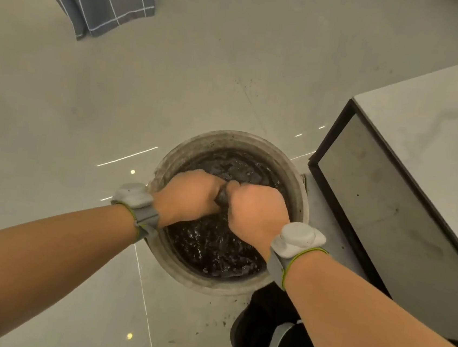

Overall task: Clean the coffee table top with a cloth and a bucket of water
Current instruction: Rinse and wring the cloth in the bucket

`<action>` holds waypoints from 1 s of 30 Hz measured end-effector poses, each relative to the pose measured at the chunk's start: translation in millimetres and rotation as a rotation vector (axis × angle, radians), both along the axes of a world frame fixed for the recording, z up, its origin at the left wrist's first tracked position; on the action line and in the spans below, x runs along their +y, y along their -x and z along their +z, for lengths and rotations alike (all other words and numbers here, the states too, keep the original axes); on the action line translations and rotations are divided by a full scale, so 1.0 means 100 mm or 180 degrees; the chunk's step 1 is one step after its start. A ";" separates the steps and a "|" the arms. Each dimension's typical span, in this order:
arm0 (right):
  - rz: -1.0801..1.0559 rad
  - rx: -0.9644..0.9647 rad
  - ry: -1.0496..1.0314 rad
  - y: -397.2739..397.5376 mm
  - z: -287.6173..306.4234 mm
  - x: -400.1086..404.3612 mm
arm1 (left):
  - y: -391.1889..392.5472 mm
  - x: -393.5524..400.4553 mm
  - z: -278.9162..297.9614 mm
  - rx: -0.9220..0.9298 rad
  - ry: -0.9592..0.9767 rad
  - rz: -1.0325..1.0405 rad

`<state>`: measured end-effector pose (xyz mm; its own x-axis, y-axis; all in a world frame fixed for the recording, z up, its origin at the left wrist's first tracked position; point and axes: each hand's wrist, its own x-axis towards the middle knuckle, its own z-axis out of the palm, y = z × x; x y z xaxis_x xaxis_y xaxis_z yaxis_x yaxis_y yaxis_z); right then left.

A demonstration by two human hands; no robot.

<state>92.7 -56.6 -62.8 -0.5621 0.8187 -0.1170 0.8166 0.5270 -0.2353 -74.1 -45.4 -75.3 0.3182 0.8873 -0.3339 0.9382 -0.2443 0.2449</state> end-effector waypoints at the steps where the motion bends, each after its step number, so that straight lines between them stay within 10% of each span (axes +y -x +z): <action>1: -0.0073 -0.0053 0.0187 0.01 0.00 -0.02 | -0.02 -0.01 -0.02 0.0294 -0.0271 -0.0311; 15: -0.2323 0.2091 0.4530 0.15 0.10 -0.02 | 0.07 0.25 -0.08 -0.0019 -0.1346 -0.1850; 30: -0.0781 -0.0290 0.1988 0.05 -0.64 0.04 | -0.09 0.14 -0.56 0.0065 0.1684 -0.0021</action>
